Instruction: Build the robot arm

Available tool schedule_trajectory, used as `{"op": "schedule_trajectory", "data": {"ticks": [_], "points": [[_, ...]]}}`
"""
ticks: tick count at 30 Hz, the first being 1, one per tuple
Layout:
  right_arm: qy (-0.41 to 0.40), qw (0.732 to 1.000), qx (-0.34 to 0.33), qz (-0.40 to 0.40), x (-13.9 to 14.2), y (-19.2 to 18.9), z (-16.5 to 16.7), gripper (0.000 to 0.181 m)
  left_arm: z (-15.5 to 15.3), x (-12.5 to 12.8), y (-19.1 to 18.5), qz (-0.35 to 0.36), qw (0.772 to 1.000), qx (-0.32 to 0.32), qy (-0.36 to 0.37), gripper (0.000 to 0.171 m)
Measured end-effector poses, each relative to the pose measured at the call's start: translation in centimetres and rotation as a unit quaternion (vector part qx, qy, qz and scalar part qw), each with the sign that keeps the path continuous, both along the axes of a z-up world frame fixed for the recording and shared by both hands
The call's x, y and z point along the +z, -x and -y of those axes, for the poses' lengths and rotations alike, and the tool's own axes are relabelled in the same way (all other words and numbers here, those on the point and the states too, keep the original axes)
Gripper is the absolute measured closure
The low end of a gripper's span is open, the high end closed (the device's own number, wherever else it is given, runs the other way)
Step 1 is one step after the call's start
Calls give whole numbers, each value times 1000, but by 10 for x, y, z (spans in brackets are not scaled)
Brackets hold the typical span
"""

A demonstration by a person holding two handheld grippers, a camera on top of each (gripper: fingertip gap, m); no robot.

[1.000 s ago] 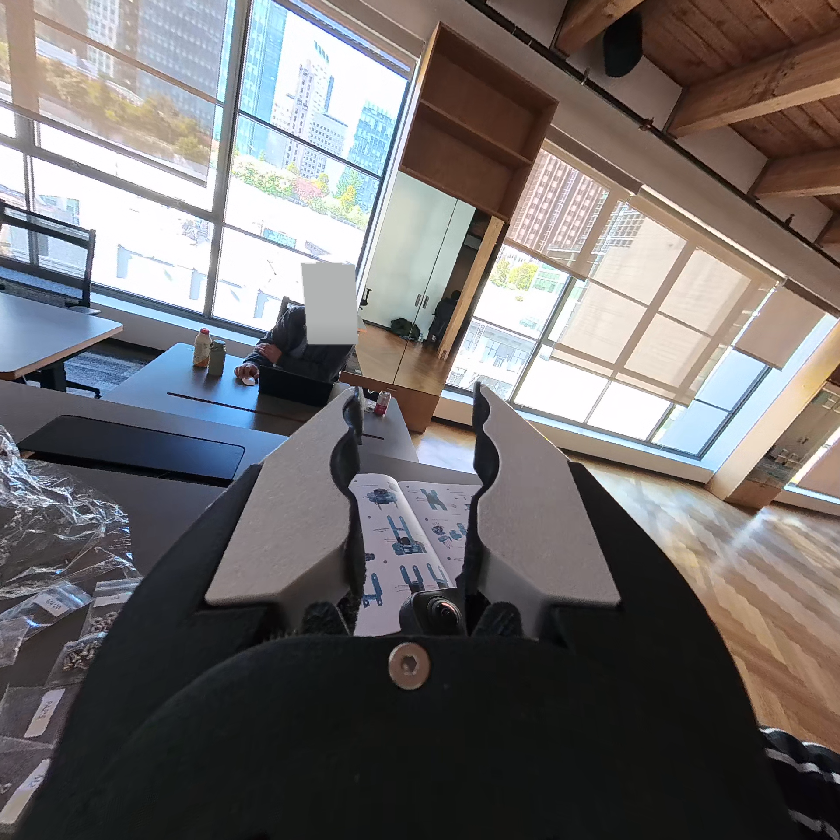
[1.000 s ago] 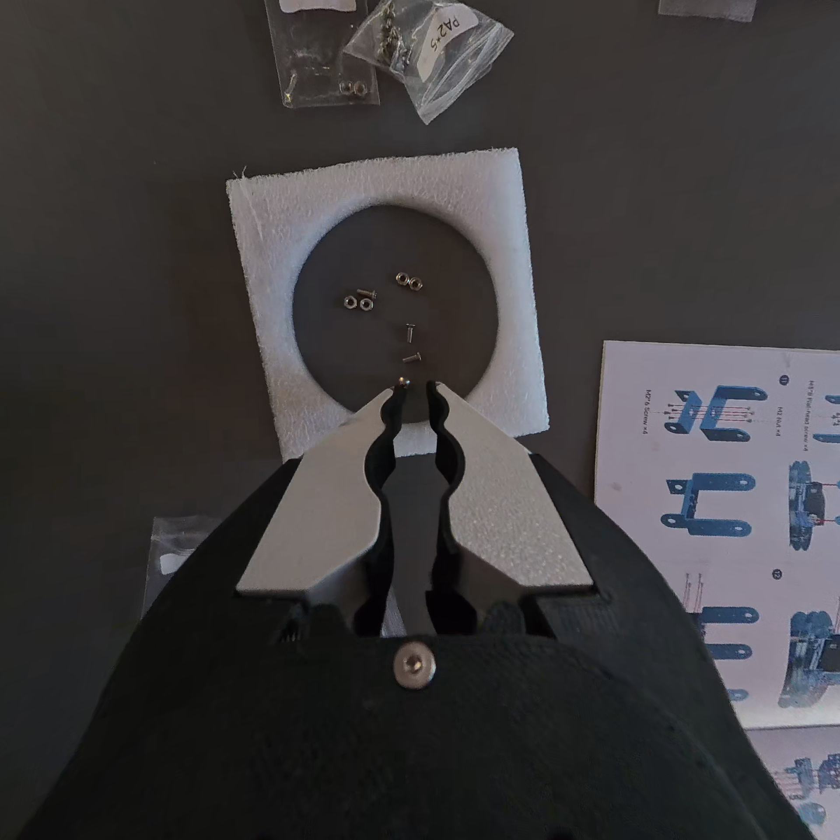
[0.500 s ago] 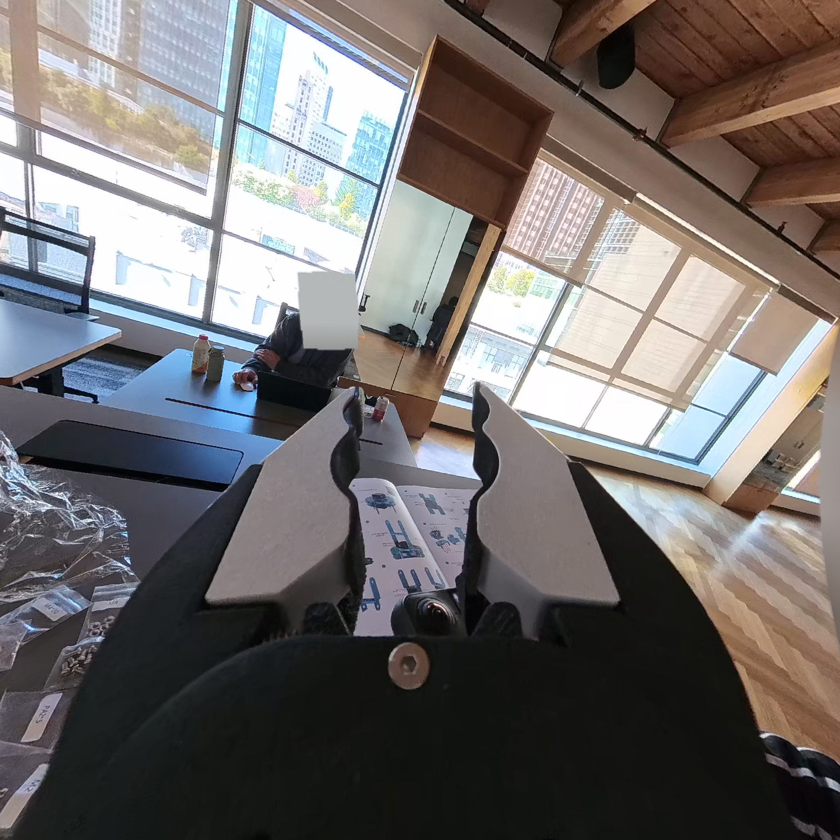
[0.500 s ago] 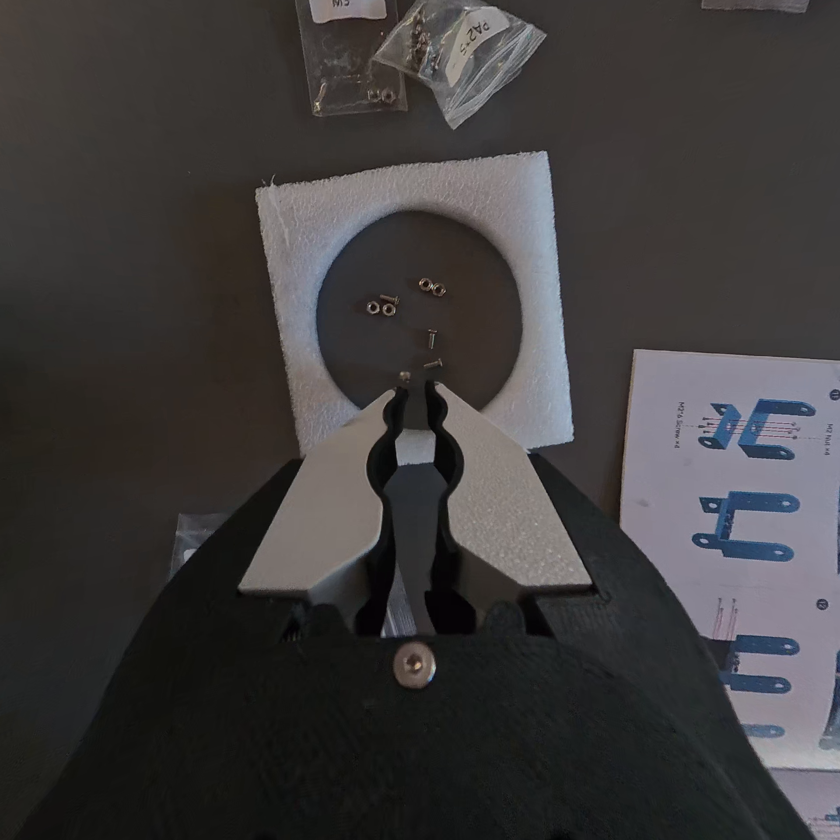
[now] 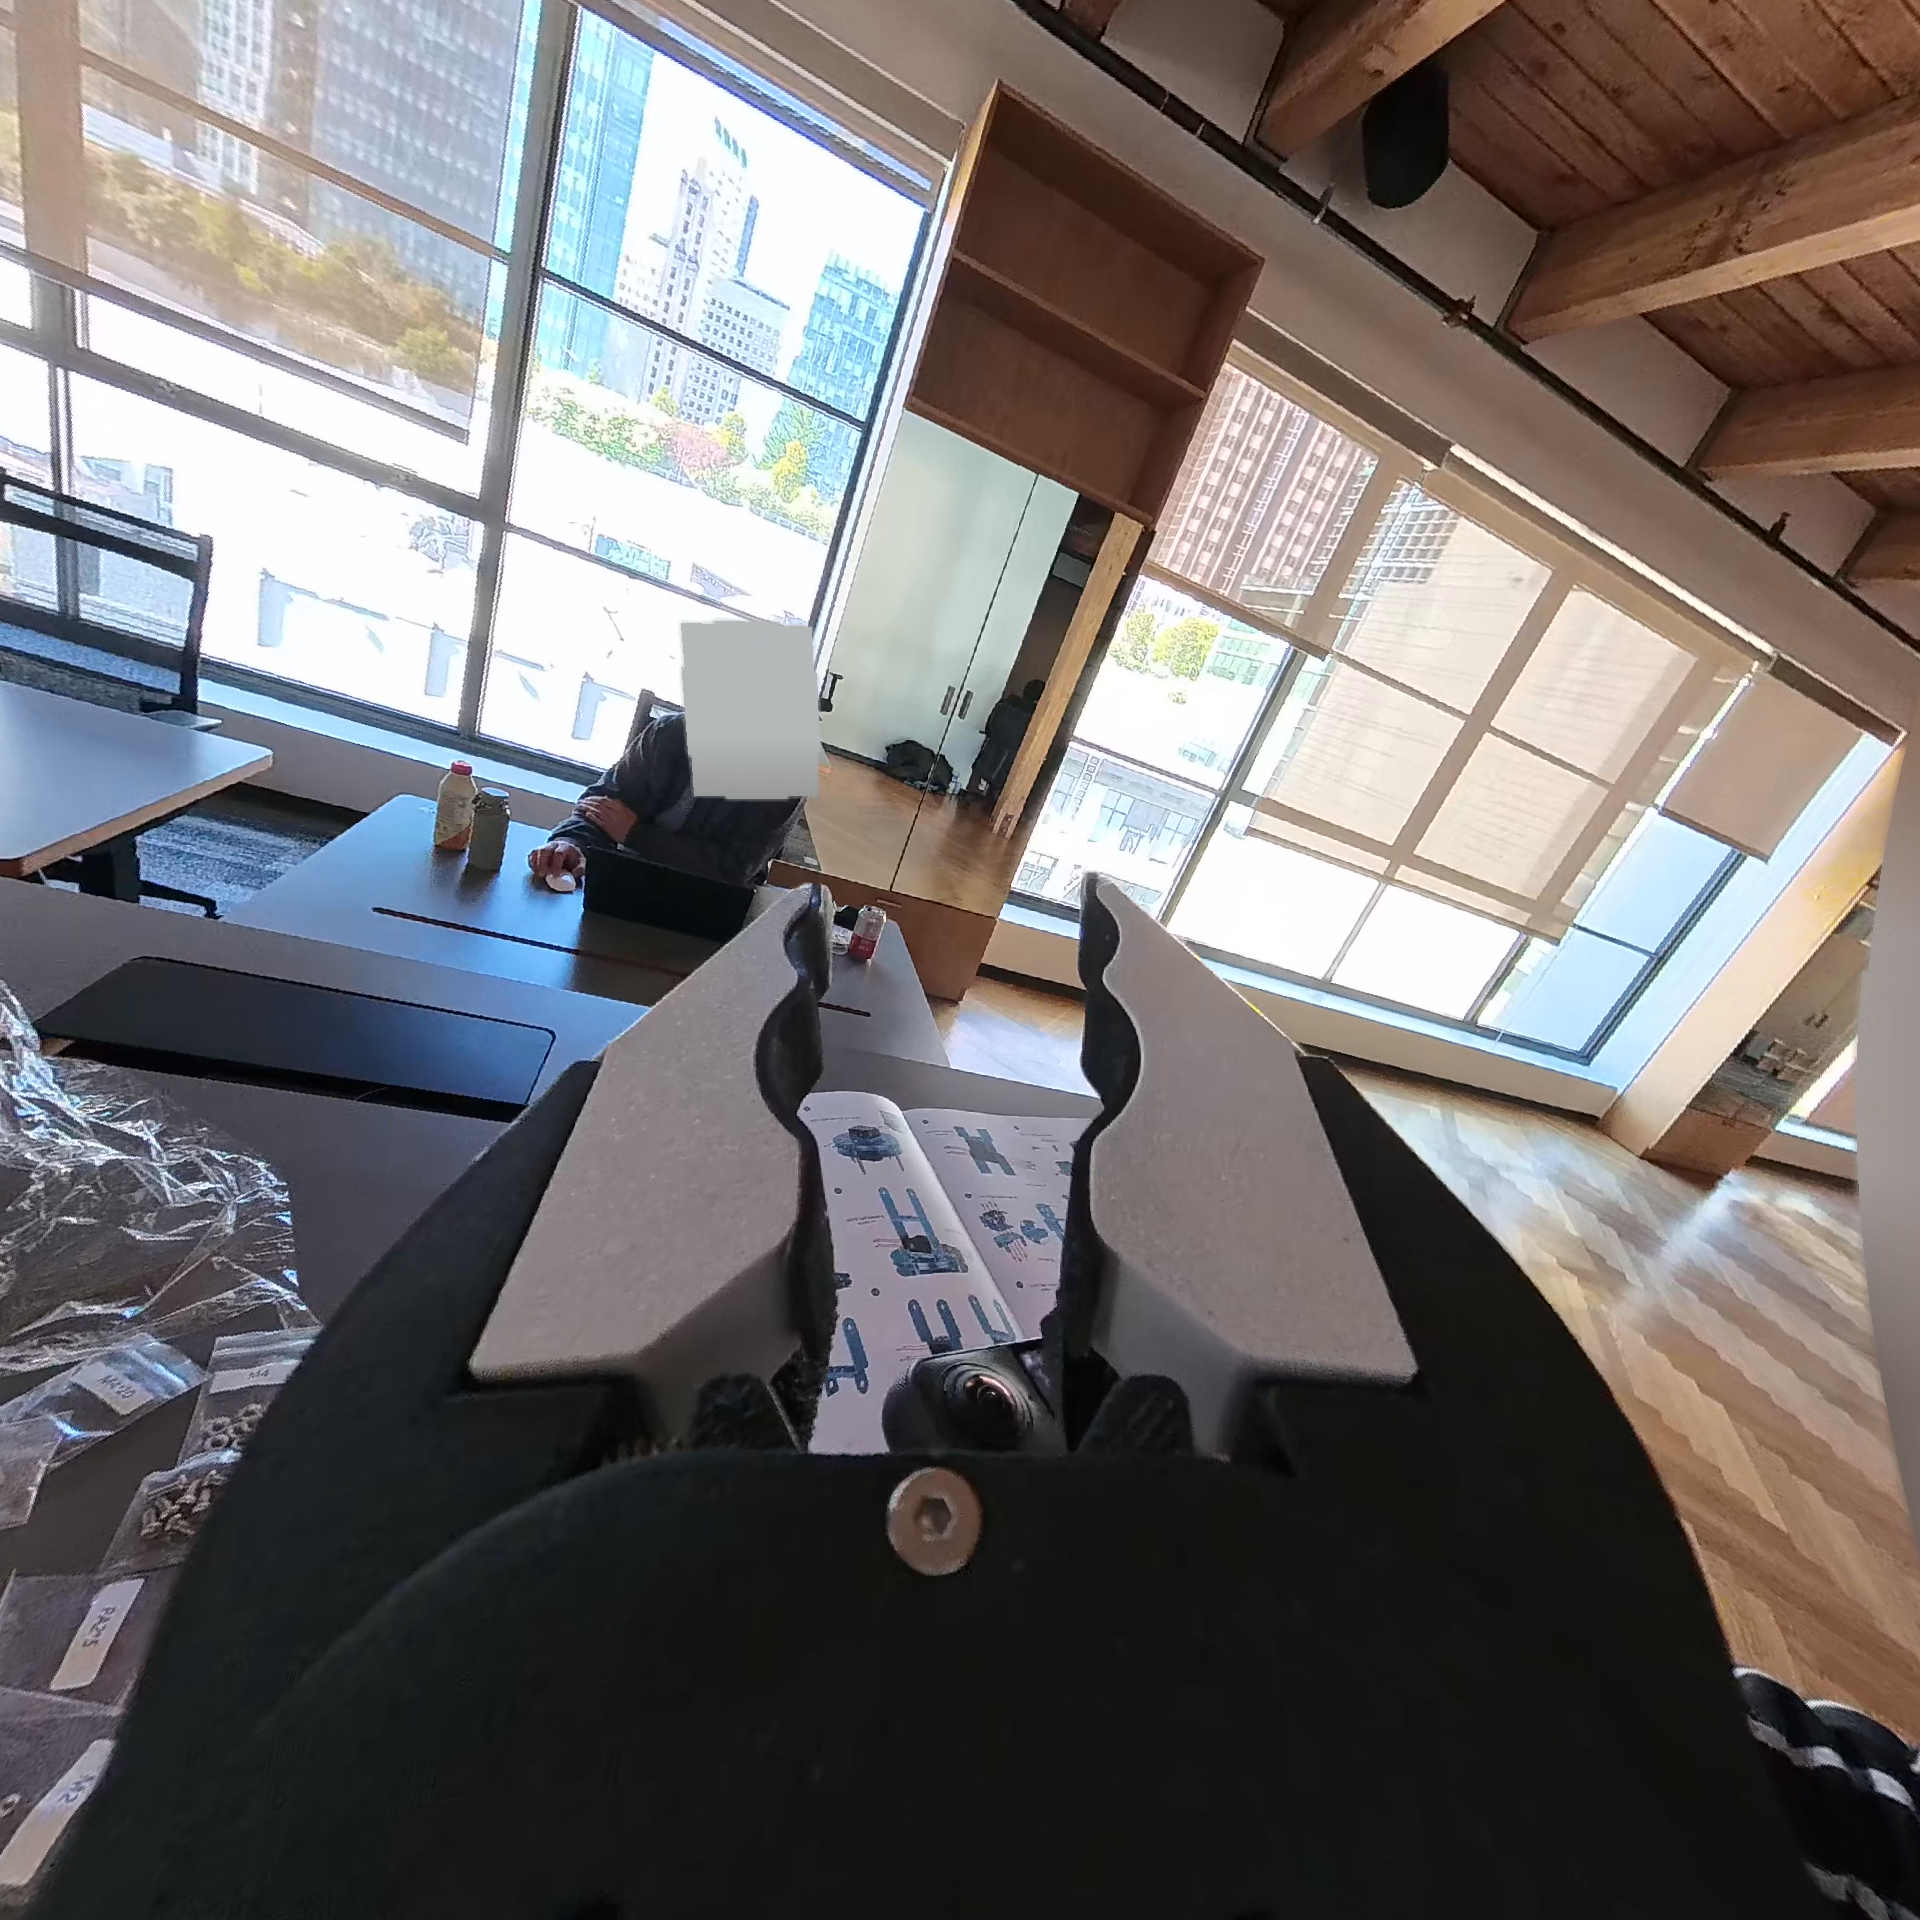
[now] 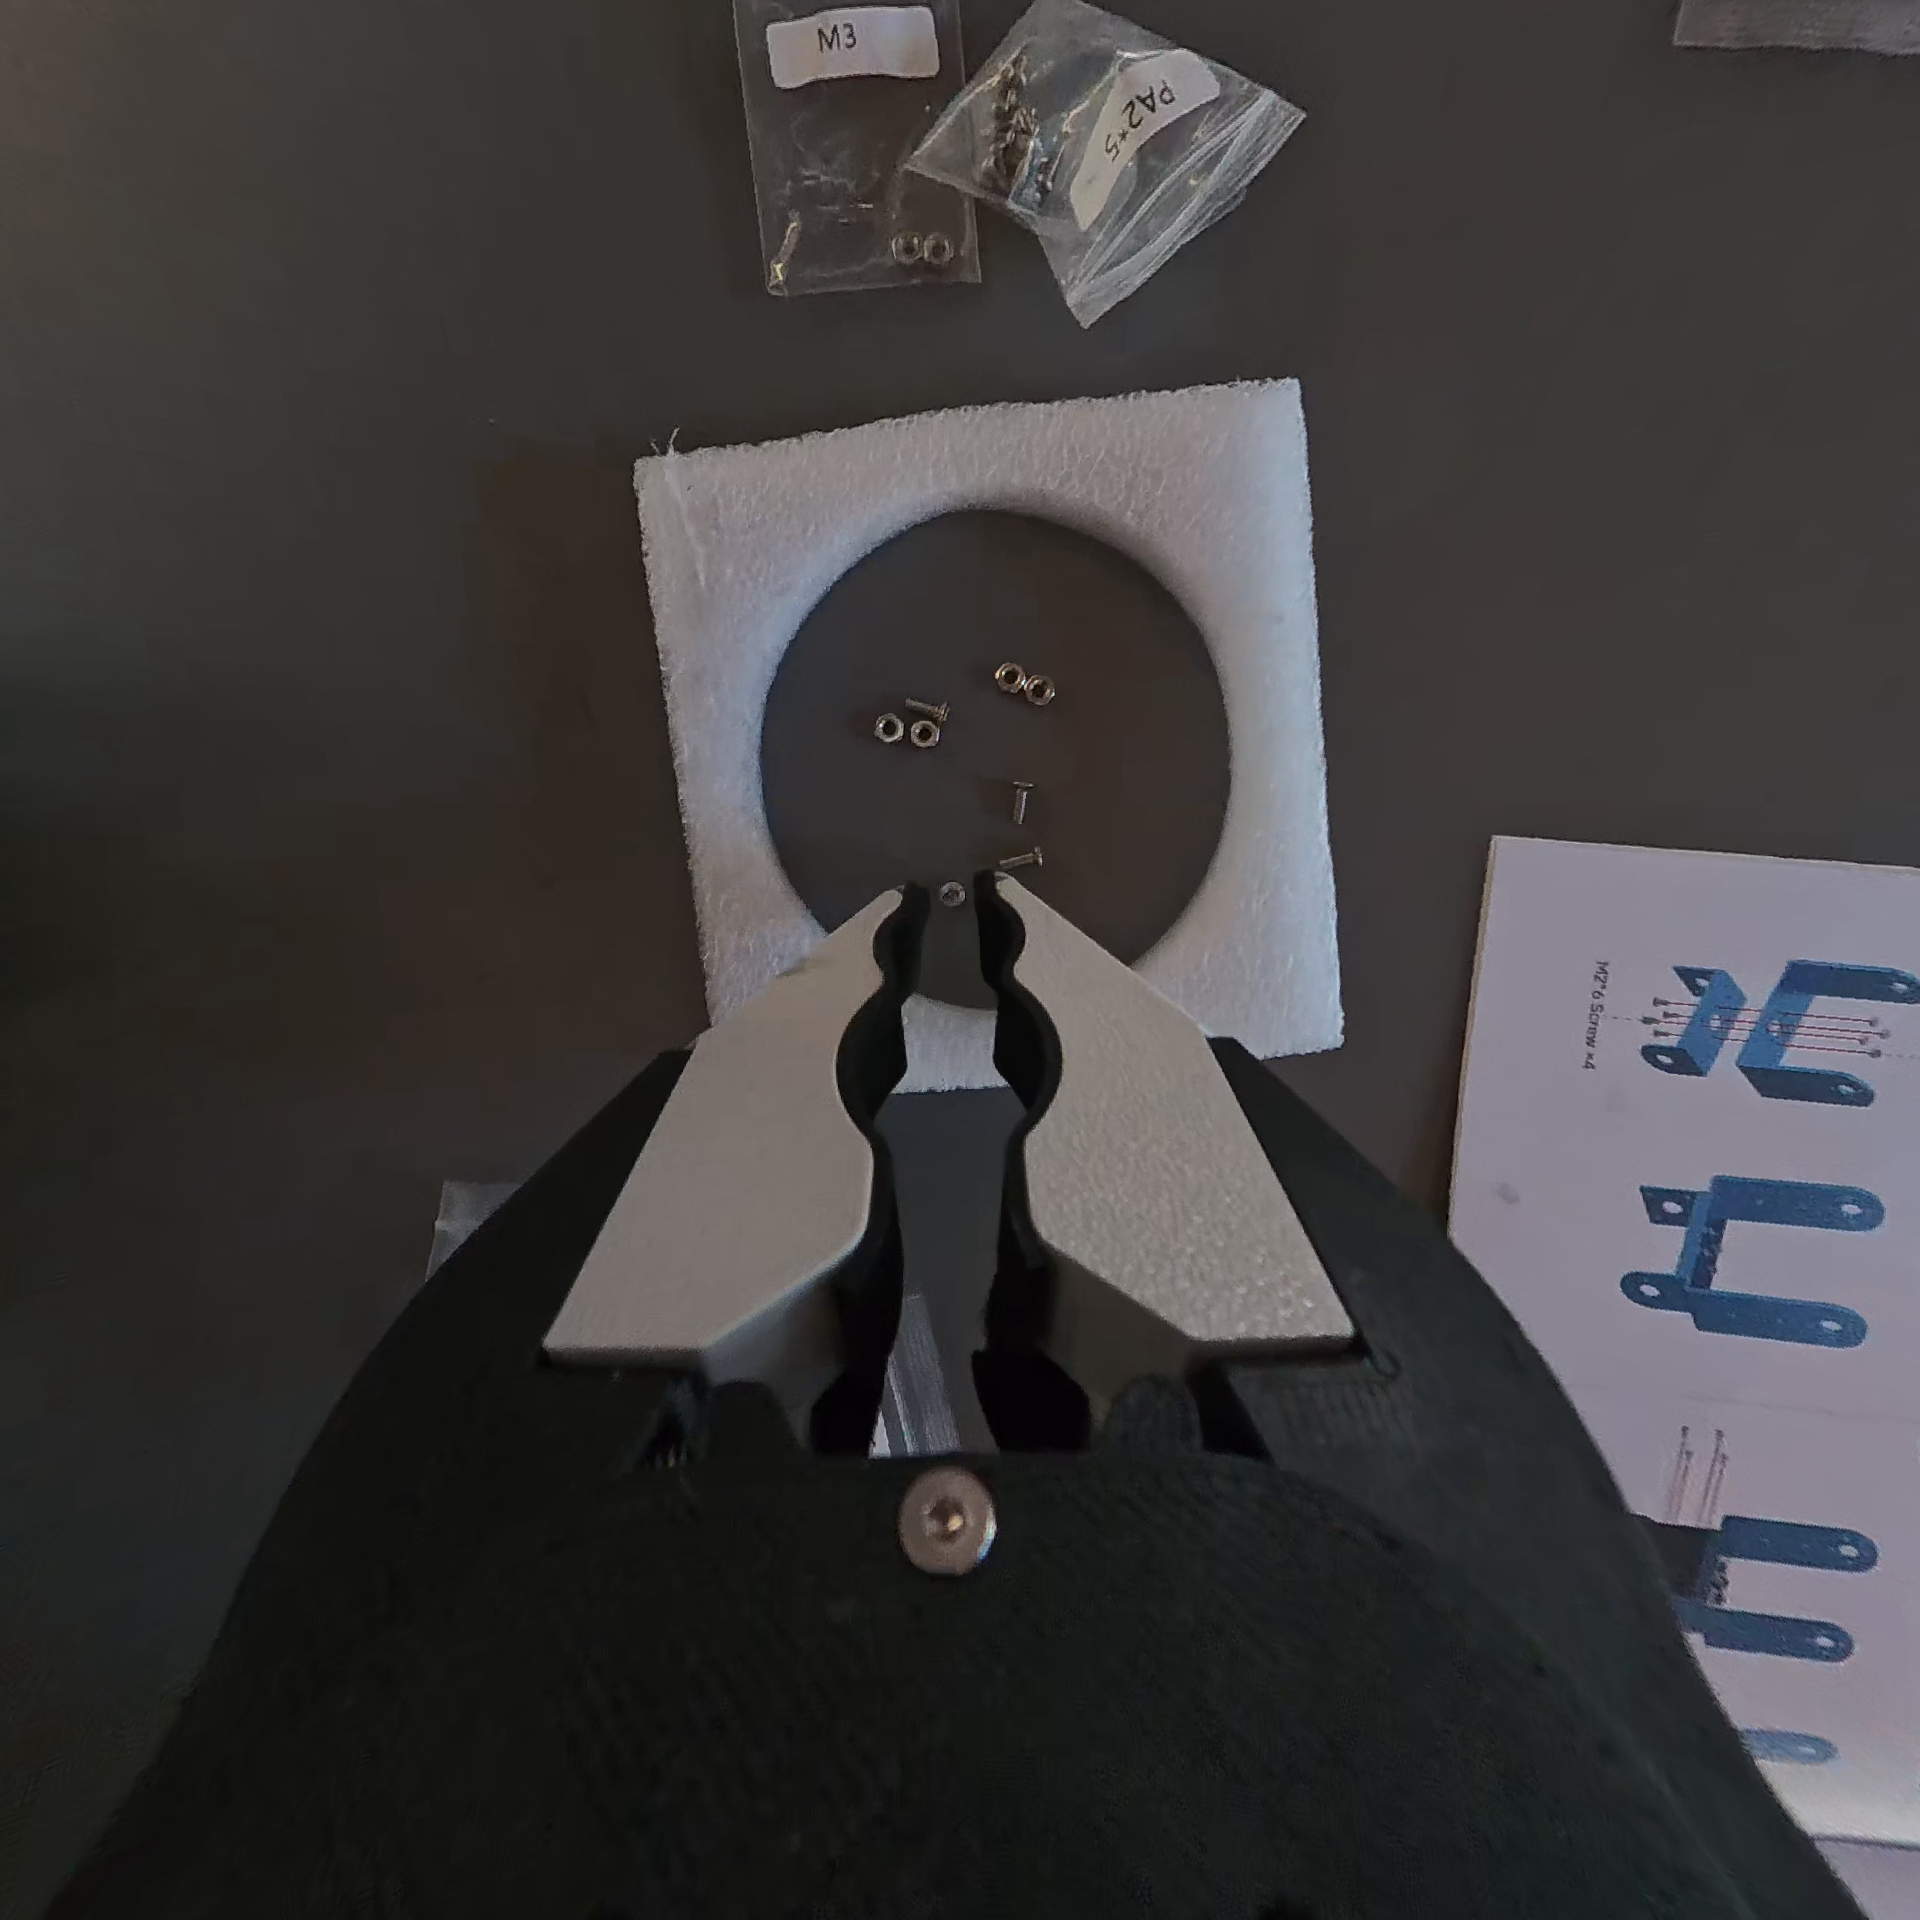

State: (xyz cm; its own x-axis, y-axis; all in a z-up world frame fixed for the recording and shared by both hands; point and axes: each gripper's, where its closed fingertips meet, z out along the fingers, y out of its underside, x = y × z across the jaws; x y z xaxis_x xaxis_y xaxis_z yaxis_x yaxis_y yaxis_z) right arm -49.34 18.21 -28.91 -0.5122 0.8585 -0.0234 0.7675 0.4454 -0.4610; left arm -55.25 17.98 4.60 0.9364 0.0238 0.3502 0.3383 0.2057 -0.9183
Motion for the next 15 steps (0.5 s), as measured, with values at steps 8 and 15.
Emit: {"op": "schedule_trajectory", "data": {"ticks": [8,15], "points": [[55,996,-40,-63,42,-11,-2,179,0,-2,2,-3,1000,-4,4,125],[284,906,-149,-276,177,-96,-12,179,0,20,-48,13,986,-157,-60,137]]}}
